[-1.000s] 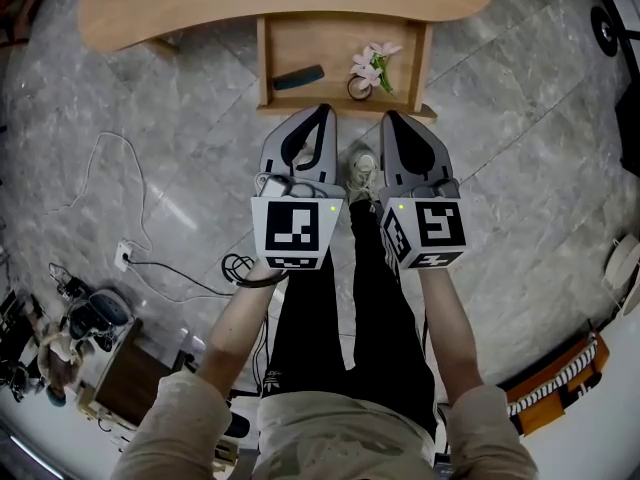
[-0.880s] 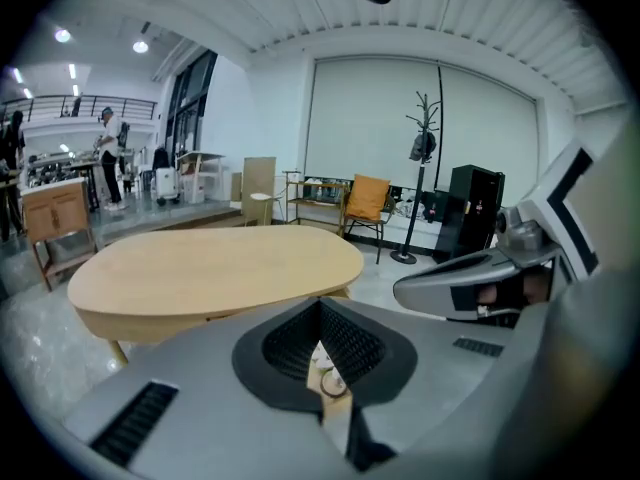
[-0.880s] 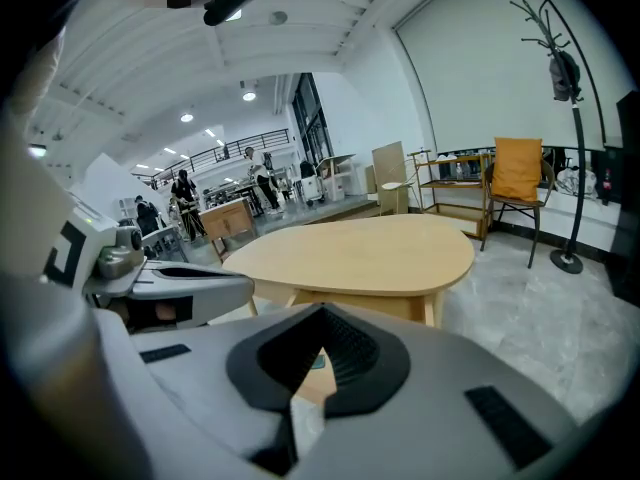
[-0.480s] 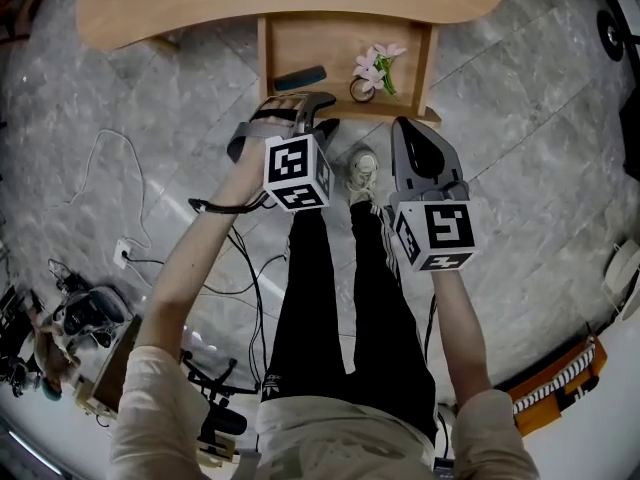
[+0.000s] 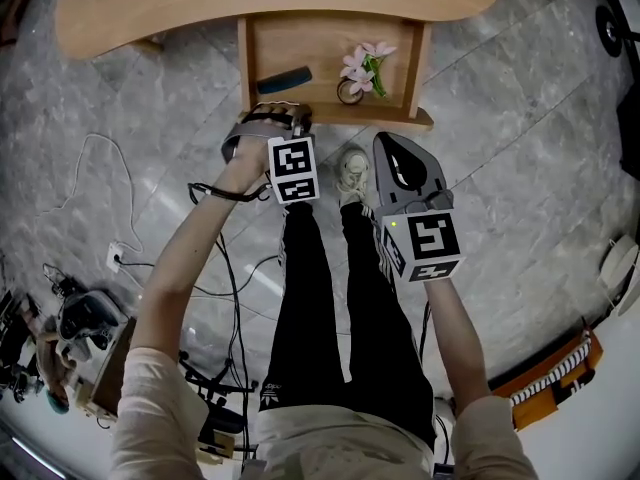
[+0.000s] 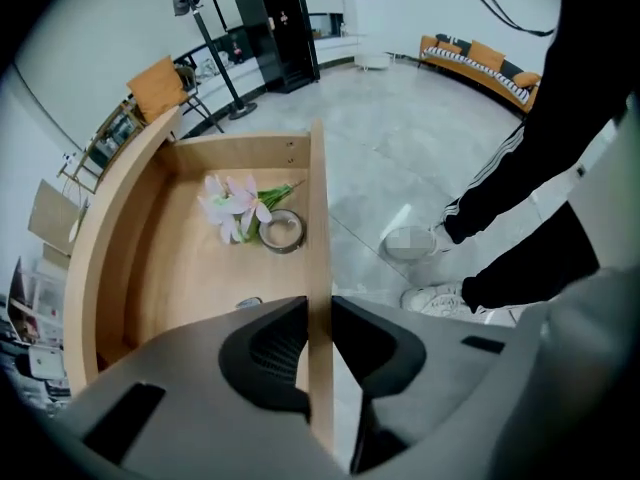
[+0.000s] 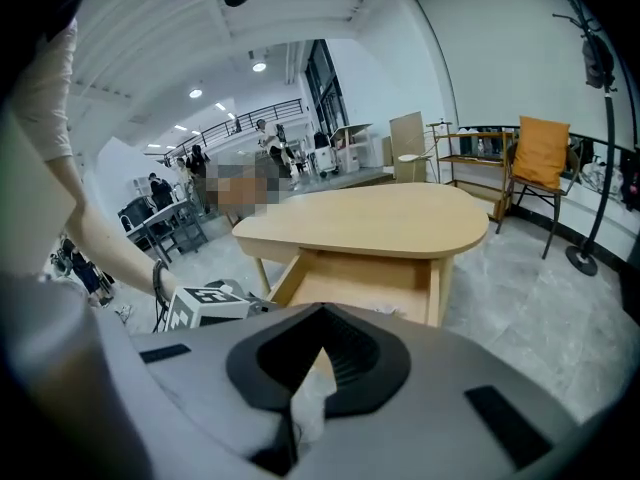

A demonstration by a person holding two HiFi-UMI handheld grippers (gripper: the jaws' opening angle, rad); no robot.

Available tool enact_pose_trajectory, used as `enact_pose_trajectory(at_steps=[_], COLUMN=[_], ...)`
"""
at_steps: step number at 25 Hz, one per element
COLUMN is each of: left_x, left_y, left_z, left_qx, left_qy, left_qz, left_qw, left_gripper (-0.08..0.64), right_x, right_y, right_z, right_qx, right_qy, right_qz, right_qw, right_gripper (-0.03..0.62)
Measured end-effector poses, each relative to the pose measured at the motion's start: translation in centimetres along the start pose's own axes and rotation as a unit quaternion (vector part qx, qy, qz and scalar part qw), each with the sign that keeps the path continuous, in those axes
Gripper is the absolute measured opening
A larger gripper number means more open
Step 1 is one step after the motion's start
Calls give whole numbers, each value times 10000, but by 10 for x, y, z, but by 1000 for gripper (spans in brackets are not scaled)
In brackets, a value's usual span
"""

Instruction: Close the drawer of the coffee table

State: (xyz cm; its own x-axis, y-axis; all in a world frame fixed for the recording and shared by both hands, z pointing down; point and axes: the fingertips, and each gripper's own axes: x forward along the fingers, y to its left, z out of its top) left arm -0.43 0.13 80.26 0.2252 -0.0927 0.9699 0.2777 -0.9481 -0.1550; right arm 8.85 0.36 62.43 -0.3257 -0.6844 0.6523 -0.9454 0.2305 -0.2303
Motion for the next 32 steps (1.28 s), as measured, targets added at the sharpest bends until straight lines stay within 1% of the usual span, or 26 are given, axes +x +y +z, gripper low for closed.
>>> enact_pose_trajectory(at_steps=[4,12,16,19,22,26,32], left_x=[1,1,-18,-37,-47,-52,-44], left_y=[2,2,8,16,21,38,85], left_z=[-2,-1,1,5,5,3,4], left_qx=[46,110,-66,-289,-363,-527,-623], left_qy=[36,79,132,94,153,241,315], left_qz=[205,125,253,296,343,437,815], left_qw=[9998,9998,9996,9991,9986,9974,9942], left_gripper=[78,78,77,78,78,78,80], right_x=[5,8,2,-1,-2,-1,6], right_y=[0,-4,-4,-1,4,3,-3], right_z=[2,1,-1,-4,0,11,17], right_qx=[19,112,45,-259,-461,-418,-390], right_qy=[13,123,201,295,308,243,184], right_qz=[90,156,211,258,265,270,271], right_qw=[10000,9997,9996,9989,9981,9985,9987], right_gripper=[6,6,6,6,6,6,6])
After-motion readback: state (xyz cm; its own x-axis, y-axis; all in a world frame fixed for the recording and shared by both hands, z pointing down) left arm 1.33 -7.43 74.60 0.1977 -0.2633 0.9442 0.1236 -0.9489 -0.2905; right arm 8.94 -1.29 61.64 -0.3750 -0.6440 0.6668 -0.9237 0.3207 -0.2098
